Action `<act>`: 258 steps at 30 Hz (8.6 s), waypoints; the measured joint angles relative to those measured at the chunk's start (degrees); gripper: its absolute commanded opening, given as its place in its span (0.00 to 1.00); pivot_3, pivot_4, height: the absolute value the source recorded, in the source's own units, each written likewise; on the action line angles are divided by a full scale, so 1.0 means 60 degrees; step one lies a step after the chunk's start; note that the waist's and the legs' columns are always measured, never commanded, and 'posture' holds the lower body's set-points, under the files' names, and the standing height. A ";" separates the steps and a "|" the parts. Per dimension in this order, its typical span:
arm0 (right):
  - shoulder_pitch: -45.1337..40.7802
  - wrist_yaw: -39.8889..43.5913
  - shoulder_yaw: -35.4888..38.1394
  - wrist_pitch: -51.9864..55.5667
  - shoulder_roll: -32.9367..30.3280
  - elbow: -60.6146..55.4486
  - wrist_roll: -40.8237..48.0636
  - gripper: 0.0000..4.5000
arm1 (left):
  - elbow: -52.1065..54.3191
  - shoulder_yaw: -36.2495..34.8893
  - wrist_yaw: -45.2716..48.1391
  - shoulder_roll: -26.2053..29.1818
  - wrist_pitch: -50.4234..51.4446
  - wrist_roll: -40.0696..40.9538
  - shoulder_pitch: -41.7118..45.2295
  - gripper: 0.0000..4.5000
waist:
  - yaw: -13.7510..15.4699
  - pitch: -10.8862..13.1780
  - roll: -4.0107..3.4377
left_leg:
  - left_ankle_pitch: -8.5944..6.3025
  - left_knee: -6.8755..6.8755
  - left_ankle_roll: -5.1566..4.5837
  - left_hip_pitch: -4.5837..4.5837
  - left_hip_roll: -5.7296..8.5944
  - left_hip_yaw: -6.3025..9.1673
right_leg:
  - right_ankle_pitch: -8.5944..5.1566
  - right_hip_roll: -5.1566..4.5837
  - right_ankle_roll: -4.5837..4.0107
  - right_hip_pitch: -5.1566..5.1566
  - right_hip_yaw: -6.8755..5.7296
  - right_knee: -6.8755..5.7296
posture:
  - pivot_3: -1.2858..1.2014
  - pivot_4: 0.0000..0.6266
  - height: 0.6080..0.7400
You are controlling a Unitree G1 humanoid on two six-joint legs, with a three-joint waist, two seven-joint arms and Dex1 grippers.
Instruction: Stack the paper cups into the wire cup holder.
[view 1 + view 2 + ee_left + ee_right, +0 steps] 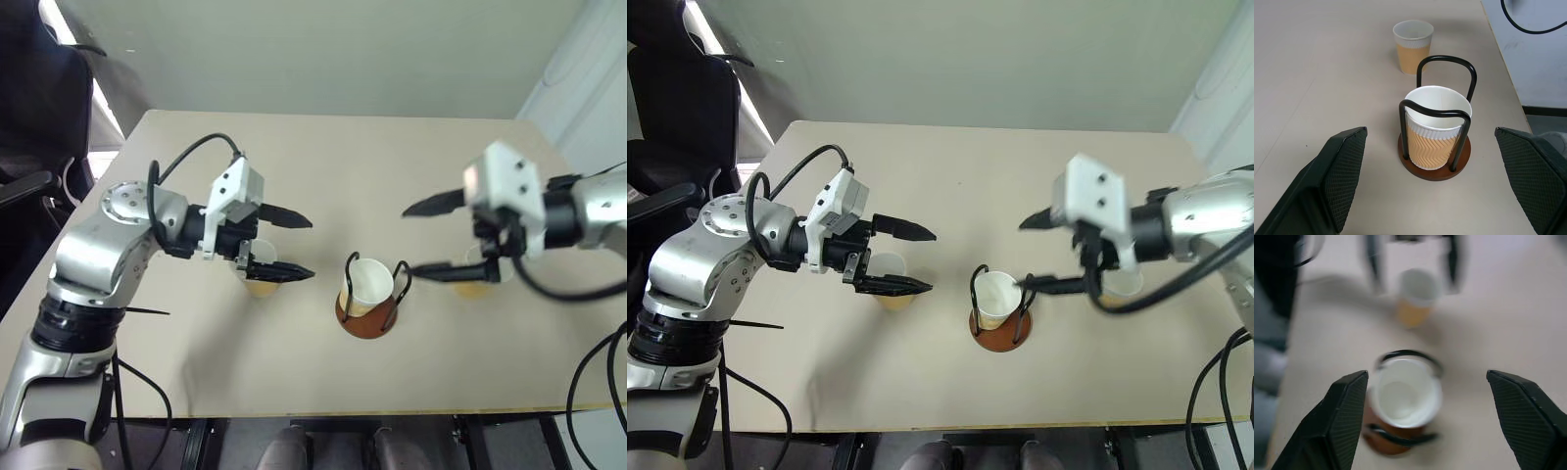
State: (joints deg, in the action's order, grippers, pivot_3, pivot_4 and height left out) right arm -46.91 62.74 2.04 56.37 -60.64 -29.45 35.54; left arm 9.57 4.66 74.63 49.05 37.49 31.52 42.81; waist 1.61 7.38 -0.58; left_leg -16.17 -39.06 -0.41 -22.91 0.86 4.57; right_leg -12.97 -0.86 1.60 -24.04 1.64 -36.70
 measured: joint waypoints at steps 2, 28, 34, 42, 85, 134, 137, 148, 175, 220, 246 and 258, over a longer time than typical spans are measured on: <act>0.0320 -0.0092 0.0261 0.0013 -0.0196 0.0133 0.0018 0.90 | -0.0012 -0.0002 0.0003 -0.0008 -0.0010 -0.0013 -0.0027 1.00 | 0.0001 0.0000 -0.0001 | 0.0000 0.0003 0.0000 0.0000 0.0000 -0.0001 | 0.0000 0.0000 0.0000 -0.0003 0.0000 -0.0001 | 0.52 0.24 1.00; 0.4615 0.1030 -0.0234 -0.4876 -0.2704 0.1786 -0.3646 0.90 | 0.0488 0.0197 0.0406 -0.0158 -0.0337 -0.0009 0.0098 1.00 | 0.0015 0.0000 0.0001 | -0.0004 -0.0015 -0.0006 0.0007 0.0001 -0.0016 | 0.0002 -0.0007 0.0005 0.0003 0.0004 -0.0028 | 0.52 0.24 1.00; 0.4290 0.1189 -0.1002 -0.5443 -0.2355 0.2246 -0.4315 0.90 | 0.0489 0.0197 0.0372 -0.0150 -0.0218 -0.0007 0.0139 1.00 | 0.0008 0.0000 0.0000 | -0.0003 -0.0016 -0.0008 0.0006 0.0001 -0.0016 | 0.0002 -0.0007 0.0005 0.0003 0.0004 -0.0030 | 0.52 0.24 1.00; 0.3537 0.1430 -0.1959 -0.6096 -0.1712 0.3414 -0.5332 0.90 | 0.0559 0.0192 0.0178 -0.0123 0.0008 0.0069 0.0150 1.00 | 0.0005 0.0000 0.0001 | -0.0003 -0.0017 -0.0009 0.0006 0.0001 -0.0015 | 0.0003 -0.0007 0.0006 0.0003 0.0003 -0.0031 | 0.52 0.24 1.00; -0.1412 0.2303 -0.1923 -0.2633 -0.0570 -0.0696 -0.2943 0.01 | -0.0093 0.0300 0.0417 -0.0091 -0.0494 -0.0220 0.0264 1.00 | -0.0043 -0.0008 0.0013 | -0.0003 -0.0008 -0.0009 0.0001 -0.0007 -0.0002 | -0.0005 0.0003 -0.0007 -0.0003 -0.0004 -0.0017 | 0.52 0.24 1.00; -0.0945 0.2104 -0.3973 -0.3020 0.1391 -0.0636 -0.3979 0.66 | -0.0440 0.0467 0.0462 -0.0458 -0.0725 -0.0678 0.0566 1.00 | -0.0063 -0.0008 0.0013 | -0.0003 -0.0011 -0.0010 0.0000 -0.0007 -0.0004 | -0.0004 0.0002 -0.0007 -0.0005 -0.0003 -0.0016 | 0.52 0.24 1.00; -0.0992 0.2093 -0.3972 -0.2938 0.1409 -0.0539 -0.3977 0.66 | -0.0439 0.0467 0.0461 -0.0452 -0.0700 -0.0677 0.0566 1.00 | -0.0055 -0.0008 0.0013 | -0.0003 -0.0011 -0.0010 -0.0001 -0.0006 -0.0003 | -0.0004 0.0002 -0.0007 -0.0004 -0.0004 -0.0014 | 0.52 0.24 1.00; -0.0498 0.2127 -0.4063 -0.3509 0.1034 -0.0651 -0.4354 0.66 | -0.0422 0.0467 0.0466 -0.0399 -0.0652 -0.0675 0.0566 1.00 | -0.0065 -0.0008 0.0013 | -0.0003 -0.0009 -0.0010 0.0000 -0.0007 -0.0003 | -0.0004 0.0002 -0.0007 -0.0004 -0.0003 -0.0018 | 0.52 0.24 1.00; -0.1147 0.1570 -0.0653 -0.0495 0.1205 -0.0468 -0.0877 0.66 | -0.0253 0.0466 0.0558 0.2230 -0.3126 -0.3151 -0.0894 1.00 | -0.0102 -0.0007 0.0012 | -0.0003 0.0014 -0.0007 -0.0005 -0.0007 0.0000 | -0.0017 0.0004 -0.0028 -0.0020 -0.0001 -0.0007 | 0.52 0.24 1.00; -0.0601 -0.0682 0.0267 0.0398 0.0518 -0.0764 0.2123 0.67 | -0.1622 0.1666 0.1355 0.1762 -0.4573 -0.5275 -0.0956 0.22 | -0.0101 -0.0008 0.0012 | -0.0007 0.0010 -0.0003 -0.0020 -0.0007 -0.0001 | -0.0019 0.0003 -0.0031 -0.0044 0.0000 -0.0029 | 0.52 0.24 1.00; 0.1594 -0.0352 0.0411 -0.1546 -0.0279 -0.0375 0.1148 0.67 | -0.2155 0.1234 0.2468 0.1242 -0.3290 -0.3569 0.1958 0.01 | -0.0040 -0.0008 0.0013 | -0.0010 0.0000 -0.0006 -0.0038 -0.0007 -0.0004 | -0.0016 0.0000 -0.0027 -0.0046 -0.0002 -0.0029 | 0.52 0.24 1.00; 0.2650 -0.0479 0.0895 -0.1854 -0.0603 -0.0827 0.0977 0.67 | -0.3041 0.2124 0.2591 0.0374 -0.3012 -0.2085 0.4332 0.01 | -0.0022 -0.0007 0.0014 | -0.0011 -0.0002 -0.0009 -0.0044 -0.0008 -0.0004 | -0.0012 0.0000 -0.0018 -0.0045 -0.0002 -0.0020 | 0.52 0.24 1.00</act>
State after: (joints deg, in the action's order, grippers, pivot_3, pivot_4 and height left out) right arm -31.01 59.87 7.41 45.24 -64.26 -34.41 41.40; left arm -8.68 17.41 90.18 51.29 19.42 19.01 68.80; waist 1.48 7.34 -0.50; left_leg -16.23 -39.07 -0.47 -23.17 0.81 4.54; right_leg -13.05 -0.86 1.49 -24.32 1.63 -36.82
